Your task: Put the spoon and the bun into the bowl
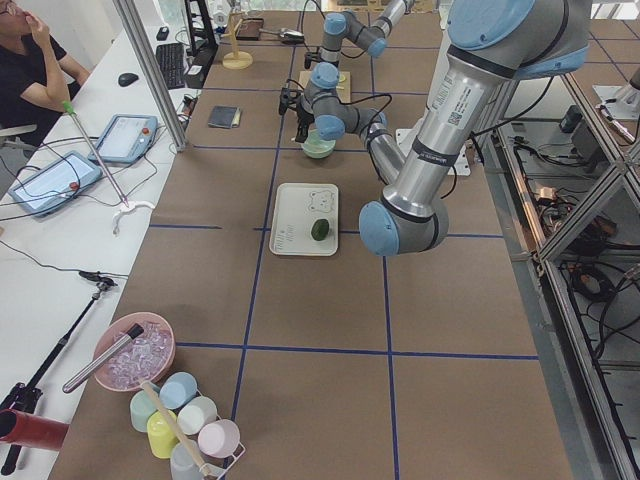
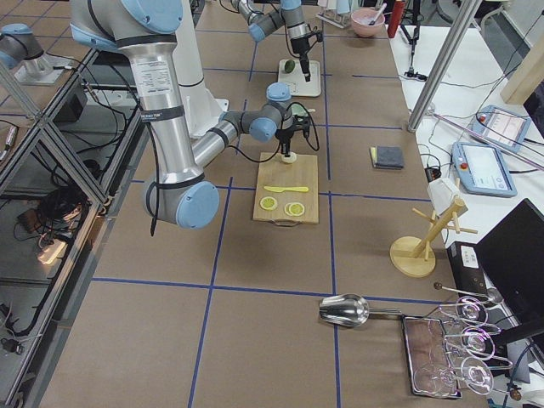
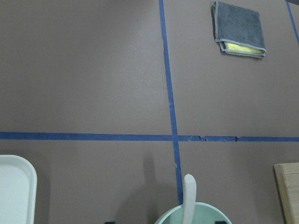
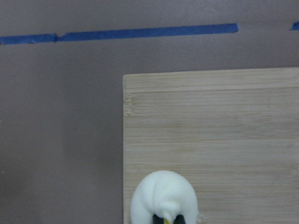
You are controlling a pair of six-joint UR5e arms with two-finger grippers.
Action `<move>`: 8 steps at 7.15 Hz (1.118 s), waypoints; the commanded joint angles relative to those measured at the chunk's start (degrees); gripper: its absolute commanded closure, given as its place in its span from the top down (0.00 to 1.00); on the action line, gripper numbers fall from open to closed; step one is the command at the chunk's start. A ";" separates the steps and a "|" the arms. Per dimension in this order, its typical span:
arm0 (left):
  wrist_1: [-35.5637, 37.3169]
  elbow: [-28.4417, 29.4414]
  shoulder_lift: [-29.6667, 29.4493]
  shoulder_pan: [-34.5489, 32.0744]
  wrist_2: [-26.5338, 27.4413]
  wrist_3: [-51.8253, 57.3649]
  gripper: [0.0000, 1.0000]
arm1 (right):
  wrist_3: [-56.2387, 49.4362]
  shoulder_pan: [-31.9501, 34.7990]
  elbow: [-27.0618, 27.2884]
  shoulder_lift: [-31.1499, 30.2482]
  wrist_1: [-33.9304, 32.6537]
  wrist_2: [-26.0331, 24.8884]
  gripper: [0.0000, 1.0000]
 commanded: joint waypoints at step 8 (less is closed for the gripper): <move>-0.04 -7.15 10.06 -6.35 -2.86 9.69 0.78 | 10.51 -6.09 -12.44 22.36 2.30 -1.62 0.00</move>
